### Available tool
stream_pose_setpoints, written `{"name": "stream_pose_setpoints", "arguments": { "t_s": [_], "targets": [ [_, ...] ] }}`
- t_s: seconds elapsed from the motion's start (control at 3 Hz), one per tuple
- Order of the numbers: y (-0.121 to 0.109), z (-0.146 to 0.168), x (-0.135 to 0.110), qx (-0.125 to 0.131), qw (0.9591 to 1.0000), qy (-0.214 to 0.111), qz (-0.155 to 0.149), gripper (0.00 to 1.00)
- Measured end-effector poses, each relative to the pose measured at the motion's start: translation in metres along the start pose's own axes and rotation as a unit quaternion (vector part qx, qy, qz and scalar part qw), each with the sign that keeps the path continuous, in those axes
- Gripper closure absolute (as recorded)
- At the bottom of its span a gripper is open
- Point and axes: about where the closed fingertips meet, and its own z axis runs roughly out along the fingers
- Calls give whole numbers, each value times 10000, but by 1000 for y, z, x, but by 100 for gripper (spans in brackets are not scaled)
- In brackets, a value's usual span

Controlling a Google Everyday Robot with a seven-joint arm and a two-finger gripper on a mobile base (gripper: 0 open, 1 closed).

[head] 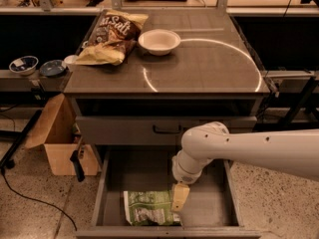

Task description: Pick green jalapeno chip bag from middle drawer and place on counter

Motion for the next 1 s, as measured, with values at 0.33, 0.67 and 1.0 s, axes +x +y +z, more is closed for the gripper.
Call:
{"name": "stream_pose_setpoints", "arguments": {
  "t_s": [0.33,0.67,1.0],
  "targets": [
    [-3,20,-10,-70,10000,22,-65,0],
    [3,50,-12,-332,9994,100,-67,0],
    [3,50,-12,-332,9994,100,-67,0]
  ]
}}
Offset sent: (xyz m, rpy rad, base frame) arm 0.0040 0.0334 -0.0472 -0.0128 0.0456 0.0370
